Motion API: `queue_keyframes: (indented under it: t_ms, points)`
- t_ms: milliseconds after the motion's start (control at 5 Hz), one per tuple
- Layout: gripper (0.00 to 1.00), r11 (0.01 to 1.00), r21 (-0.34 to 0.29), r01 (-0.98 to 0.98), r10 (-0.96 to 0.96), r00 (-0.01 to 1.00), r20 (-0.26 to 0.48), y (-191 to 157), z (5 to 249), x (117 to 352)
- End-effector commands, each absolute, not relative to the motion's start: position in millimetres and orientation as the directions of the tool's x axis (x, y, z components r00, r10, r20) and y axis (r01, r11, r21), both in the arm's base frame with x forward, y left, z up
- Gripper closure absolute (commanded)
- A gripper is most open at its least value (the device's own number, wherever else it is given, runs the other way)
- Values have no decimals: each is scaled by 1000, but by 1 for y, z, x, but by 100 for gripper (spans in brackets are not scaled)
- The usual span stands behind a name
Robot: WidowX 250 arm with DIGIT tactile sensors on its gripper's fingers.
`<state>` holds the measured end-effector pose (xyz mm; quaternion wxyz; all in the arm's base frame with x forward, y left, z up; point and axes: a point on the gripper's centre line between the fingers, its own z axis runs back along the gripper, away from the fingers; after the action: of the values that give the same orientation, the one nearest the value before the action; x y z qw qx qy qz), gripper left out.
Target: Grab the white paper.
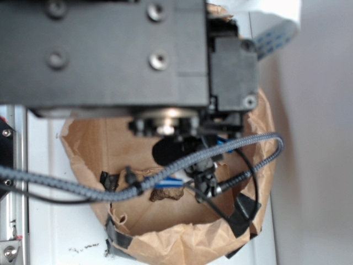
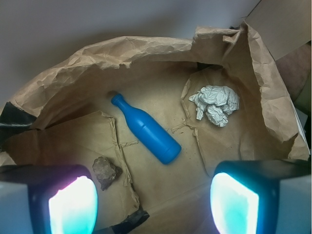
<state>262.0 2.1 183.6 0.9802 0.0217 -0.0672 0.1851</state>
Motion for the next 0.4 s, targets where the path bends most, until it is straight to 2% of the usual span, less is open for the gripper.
queue_keyframes:
  t_ms: [0,200]
  points:
    - [0,766,-102,-635,635,721,276,39,139,270]
    - [0,727,-113,-677,671,666,325,53,122,263]
